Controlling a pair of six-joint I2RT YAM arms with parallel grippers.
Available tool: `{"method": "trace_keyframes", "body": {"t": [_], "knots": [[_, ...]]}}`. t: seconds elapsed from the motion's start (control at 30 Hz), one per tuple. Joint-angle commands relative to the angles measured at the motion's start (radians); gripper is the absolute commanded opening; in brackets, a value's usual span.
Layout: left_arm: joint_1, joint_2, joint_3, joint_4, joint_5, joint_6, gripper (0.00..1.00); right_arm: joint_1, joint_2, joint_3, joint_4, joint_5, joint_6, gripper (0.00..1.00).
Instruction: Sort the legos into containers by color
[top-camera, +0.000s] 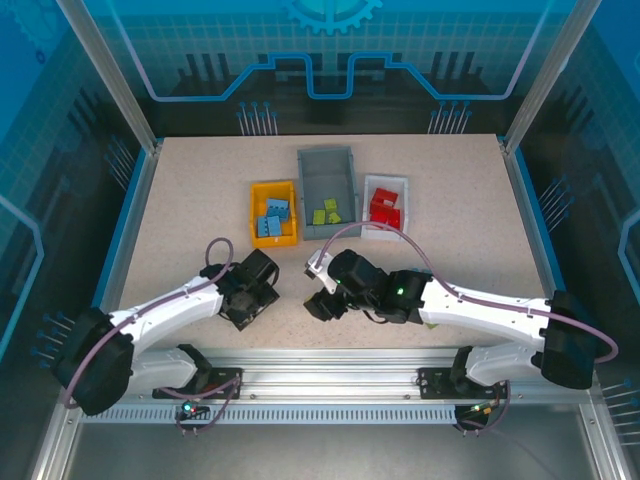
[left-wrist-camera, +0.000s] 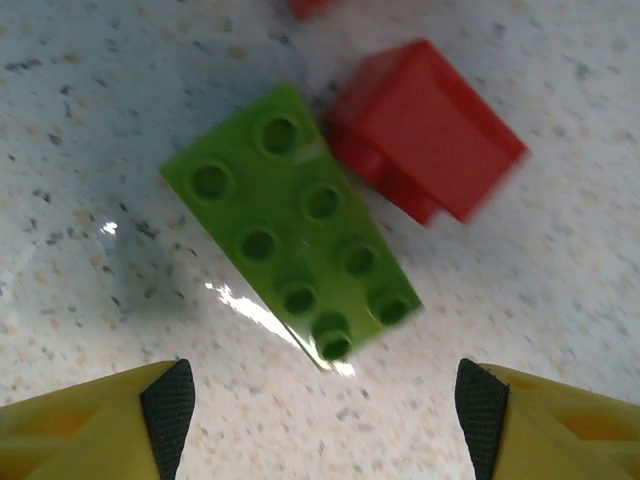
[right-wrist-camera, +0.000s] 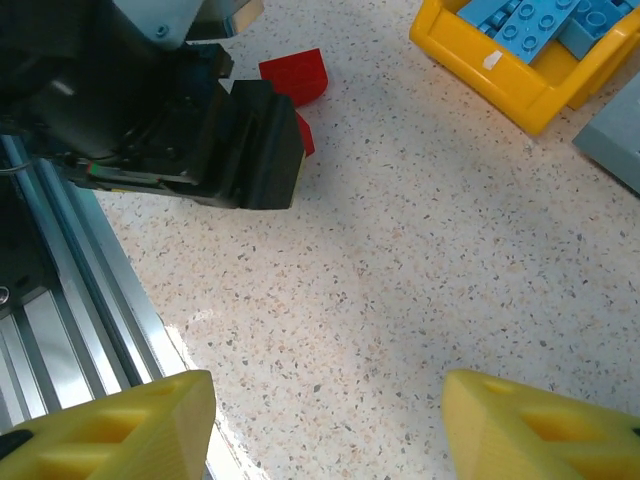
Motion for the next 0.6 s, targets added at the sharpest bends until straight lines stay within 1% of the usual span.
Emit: {"method": "trace_keyframes", "body": {"t": [0.0,0.13,0.23,0.3,0.47,0.57], "knots": [[0.032,0.026,-0.023,0.047,-0.002,-0.025,0.73,0.011,-0.045,-0.01,0.02,0.032,0.03,0.62],[0.051,0.058,-0.029,0.086,-0.01,-0.019,0.72,0.011,-0.054,-0.016,0.018,0.029,0.035,0.62],[0.052,0.078,-0.031,0.093,-0.015,-0.02,0.69,0.012,-0.052,-0.016,0.016,0.028,0.041,0.62],[0.051,0.08,-0.043,0.096,-0.024,-0.023,0.64,0.012,-0.053,-0.021,0.021,0.026,0.044,0.62],[0.051,0.062,-0.059,0.078,-0.056,-0.022,0.55,0.014,-0.049,-0.028,0.031,0.017,0.052,0.62],[0.049,0.045,-0.063,0.059,-0.059,-0.024,0.47,0.014,-0.048,-0.028,0.038,0.006,0.054,0.62]]}}
